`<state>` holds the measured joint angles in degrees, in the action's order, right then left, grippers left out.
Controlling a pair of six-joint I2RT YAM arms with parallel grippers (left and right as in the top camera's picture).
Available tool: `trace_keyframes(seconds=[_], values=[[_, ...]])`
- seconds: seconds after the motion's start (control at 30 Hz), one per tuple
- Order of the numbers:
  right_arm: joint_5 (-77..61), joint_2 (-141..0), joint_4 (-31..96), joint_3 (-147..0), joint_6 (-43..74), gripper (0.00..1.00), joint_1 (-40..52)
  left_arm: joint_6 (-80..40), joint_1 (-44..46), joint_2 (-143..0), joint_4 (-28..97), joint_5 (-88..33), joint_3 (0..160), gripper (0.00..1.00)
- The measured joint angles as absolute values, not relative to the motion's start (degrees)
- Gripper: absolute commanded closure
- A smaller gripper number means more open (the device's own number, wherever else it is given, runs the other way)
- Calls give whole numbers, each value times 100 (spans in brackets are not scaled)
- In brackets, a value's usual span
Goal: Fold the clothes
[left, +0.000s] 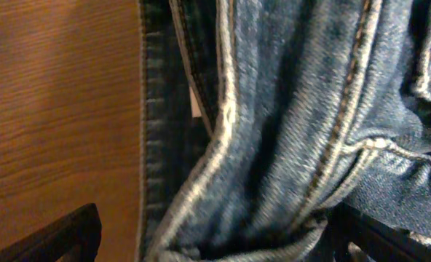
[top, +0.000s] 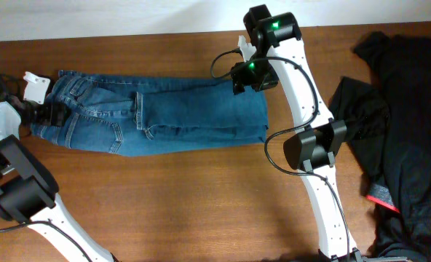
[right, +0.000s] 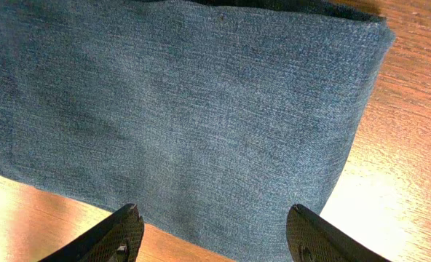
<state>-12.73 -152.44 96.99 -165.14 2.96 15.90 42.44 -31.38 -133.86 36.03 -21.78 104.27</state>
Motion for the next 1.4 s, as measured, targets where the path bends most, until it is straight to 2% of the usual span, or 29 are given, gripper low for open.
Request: trace_keyframes(seconds=[0.17, 0.2, 0.23, 0.27, 0.33, 0.47, 0.53, 0.73, 0.93, 1.13, 1.4], values=[[-1273, -15244, 9699, -16514, 316, 32, 1590, 3992, -3236, -13638, 3605, -2650, 10560, 2], [-1273, -15244, 9699, -16514, 320, 32, 1590, 3852, -3260, -13690, 3625, -2764, 10586, 5], [-1273, -15244, 9699, -16514, 322, 32, 1590, 3802, -3267, -13705, 3656, -2803, 10595, 15], [-1273, -15244, 9699, -16514, 322, 32, 1590, 3736, -3271, -13727, 3717, -2869, 10619, 20], [-1273, -15244, 9699, -16514, 322, 32, 1590, 3642, -3267, -13758, 3848, -3037, 10639, 37], [-1275, -15244, 9699, -16514, 322, 32, 1590, 3544, -3251, -13791, 4108, -3376, 10650, 84], [-1280, -15244, 9699, -16514, 325, 32, 1590, 3553, -3251, -13791, 4165, -3509, 10652, 98], [-1297, -15244, 9699, -16516, 322, 32, 1590, 3573, -3253, -13791, 4348, -3649, 10707, 100], [-1284, -15242, 9668, -16516, 325, 33, 1573, 3365, -3328, -13920, 5216, -3857, 11072, 100], [-1181, -15165, 9579, -16776, 346, 33, 1428, 3026, -3629, -14007, 6300, -3857, 11996, 100], [-1157, -14626, 9697, -17115, 451, 33, 790, 2353, -4176, -13861, 6584, -3675, 13166, 100]])
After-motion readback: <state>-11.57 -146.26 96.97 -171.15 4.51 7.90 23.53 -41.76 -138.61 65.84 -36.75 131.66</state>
